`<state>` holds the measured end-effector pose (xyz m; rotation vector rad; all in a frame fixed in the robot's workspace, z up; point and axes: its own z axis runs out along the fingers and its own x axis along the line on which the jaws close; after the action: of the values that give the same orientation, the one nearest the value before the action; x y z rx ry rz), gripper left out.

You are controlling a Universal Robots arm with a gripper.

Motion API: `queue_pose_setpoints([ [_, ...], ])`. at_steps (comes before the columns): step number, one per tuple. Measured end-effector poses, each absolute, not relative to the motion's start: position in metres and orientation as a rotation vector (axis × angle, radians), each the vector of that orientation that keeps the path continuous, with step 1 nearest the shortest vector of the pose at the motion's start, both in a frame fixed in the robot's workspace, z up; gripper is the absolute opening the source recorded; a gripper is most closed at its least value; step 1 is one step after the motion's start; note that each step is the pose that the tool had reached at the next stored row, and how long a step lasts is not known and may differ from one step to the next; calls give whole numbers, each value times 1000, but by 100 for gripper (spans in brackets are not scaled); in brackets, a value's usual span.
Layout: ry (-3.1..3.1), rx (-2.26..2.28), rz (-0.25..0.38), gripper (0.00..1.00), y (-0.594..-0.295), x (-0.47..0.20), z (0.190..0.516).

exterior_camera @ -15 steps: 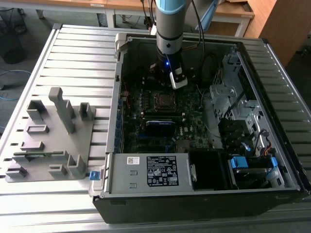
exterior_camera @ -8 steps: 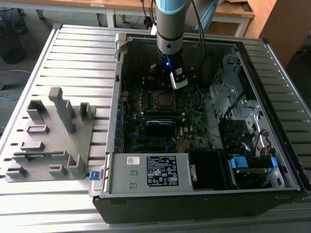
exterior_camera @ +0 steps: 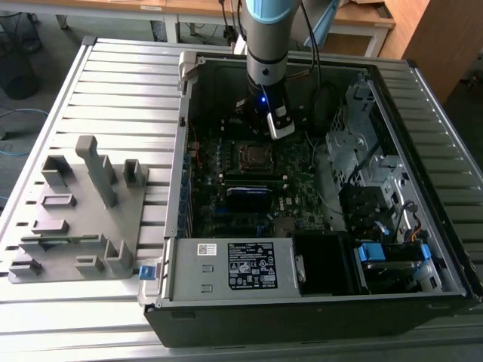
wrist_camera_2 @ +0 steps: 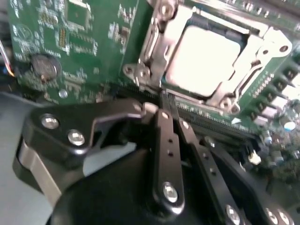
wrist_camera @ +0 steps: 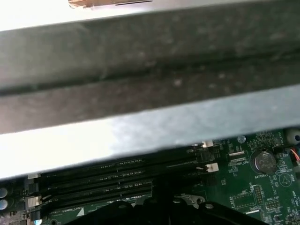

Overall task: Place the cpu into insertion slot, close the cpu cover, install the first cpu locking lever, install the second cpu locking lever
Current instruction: 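Install the first cpu locking lever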

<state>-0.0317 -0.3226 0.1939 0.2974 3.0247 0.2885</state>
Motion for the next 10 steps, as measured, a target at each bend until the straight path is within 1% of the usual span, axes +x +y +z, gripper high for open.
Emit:
queue_pose_setpoints([
  [10,3028,298,289,11,-323,-31,203],
])
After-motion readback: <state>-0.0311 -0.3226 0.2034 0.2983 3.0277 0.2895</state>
